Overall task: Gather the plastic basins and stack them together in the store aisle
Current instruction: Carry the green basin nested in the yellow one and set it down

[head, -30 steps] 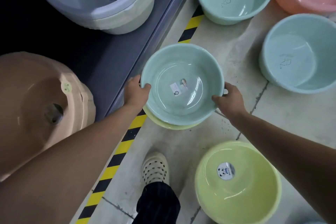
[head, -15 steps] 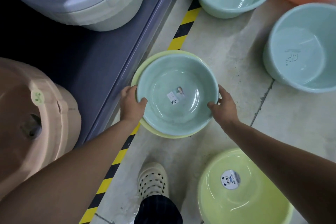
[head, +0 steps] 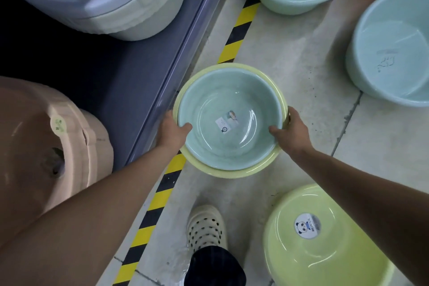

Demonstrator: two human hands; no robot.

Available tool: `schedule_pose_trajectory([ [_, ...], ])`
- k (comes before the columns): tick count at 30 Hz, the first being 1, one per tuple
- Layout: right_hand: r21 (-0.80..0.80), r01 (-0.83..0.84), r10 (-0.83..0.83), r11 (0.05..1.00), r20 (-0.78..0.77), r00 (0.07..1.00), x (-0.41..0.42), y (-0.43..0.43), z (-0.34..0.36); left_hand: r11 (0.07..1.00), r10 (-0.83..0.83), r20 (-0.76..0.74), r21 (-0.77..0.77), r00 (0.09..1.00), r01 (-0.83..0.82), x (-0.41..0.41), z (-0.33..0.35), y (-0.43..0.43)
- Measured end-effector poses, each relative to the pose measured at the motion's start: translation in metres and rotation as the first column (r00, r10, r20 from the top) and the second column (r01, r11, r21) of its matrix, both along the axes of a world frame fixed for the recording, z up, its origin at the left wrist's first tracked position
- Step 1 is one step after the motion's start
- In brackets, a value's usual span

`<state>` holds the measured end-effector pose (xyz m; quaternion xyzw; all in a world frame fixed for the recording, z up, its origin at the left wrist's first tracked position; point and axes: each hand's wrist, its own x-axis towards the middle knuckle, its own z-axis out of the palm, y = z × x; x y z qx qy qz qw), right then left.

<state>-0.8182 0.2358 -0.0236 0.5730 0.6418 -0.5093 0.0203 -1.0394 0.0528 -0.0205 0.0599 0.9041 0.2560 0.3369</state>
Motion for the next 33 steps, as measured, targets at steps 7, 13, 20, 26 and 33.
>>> schedule_pose_trajectory([
  [7,0.031,0.166,-0.165,0.986,-0.023,0.986,0.07,0.006,0.067,0.995,-0.064,-0.026,0.072,0.998,0.066,0.044,0.055,0.036],
  [13,0.008,0.336,-0.336,0.942,-0.003,0.942,0.155,0.017,0.137,0.981,-0.17,-0.009,0.098,0.985,0.17,0.113,0.12,0.081],
  [20,-0.078,0.431,-0.42,0.899,0.124,0.899,0.267,0.001,0.201,0.91,-0.414,0.059,0.056,0.909,0.411,0.203,0.174,0.115],
  [26,-0.114,0.551,-0.525,0.826,0.196,0.828,0.339,-0.044,0.225,0.82,-0.572,0.091,0.039,0.815,0.571,0.268,0.194,0.111],
  [33,-0.048,0.667,-0.636,0.743,0.259,0.727,0.372,-0.116,0.202,0.771,-0.635,0.124,0.041,0.762,0.636,0.306,0.167,0.071],
])
